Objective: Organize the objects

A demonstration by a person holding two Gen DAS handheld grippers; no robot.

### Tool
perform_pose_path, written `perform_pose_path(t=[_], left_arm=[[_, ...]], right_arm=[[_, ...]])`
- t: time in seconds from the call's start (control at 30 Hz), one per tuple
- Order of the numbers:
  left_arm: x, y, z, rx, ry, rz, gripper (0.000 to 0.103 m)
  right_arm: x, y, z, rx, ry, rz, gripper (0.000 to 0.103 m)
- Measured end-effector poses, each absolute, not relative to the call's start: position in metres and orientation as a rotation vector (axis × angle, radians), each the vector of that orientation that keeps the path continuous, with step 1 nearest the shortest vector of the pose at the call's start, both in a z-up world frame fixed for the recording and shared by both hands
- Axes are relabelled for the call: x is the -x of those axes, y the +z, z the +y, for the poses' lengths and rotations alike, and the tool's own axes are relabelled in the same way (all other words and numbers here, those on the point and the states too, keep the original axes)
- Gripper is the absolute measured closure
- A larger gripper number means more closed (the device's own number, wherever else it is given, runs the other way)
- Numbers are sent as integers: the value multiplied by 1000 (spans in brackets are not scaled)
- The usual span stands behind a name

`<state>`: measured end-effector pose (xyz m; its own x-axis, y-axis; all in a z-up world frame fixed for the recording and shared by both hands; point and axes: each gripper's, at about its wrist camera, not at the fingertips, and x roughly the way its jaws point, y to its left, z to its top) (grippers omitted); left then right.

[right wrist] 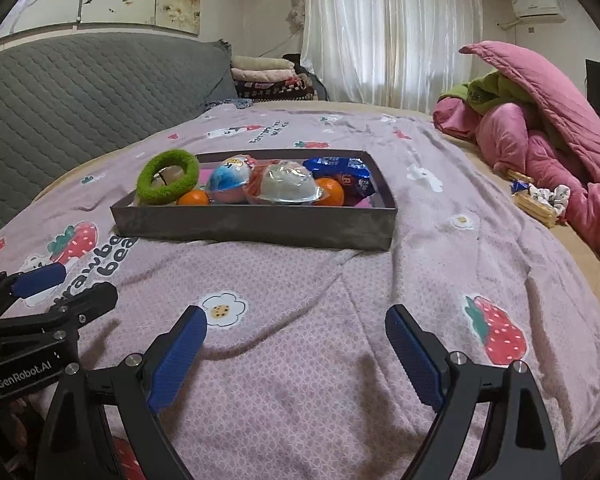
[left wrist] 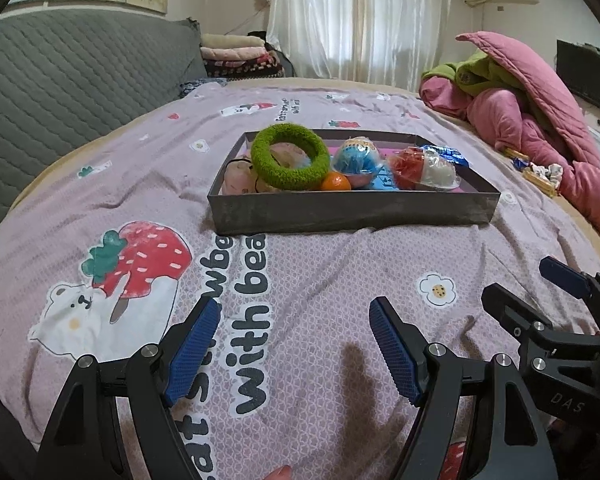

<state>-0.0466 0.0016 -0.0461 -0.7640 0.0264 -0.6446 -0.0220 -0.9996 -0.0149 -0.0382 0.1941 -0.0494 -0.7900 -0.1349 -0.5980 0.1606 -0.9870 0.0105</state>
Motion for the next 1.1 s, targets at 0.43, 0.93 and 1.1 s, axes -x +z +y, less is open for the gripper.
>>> perform_pose_path(t=[0.43, 0.93, 1.1], left_arm=[[50, -55, -1, 1084, 2925, 2, 24], [49, -56, -1, 1092, 2915, 4, 24], [50, -56, -1, 1100, 2912, 5, 24]], right_arm=[[38, -58, 190, -984, -2804, 64, 12], [38, -62, 189, -992, -2790, 76, 12], [38, -63, 188, -996, -2789, 77, 12]])
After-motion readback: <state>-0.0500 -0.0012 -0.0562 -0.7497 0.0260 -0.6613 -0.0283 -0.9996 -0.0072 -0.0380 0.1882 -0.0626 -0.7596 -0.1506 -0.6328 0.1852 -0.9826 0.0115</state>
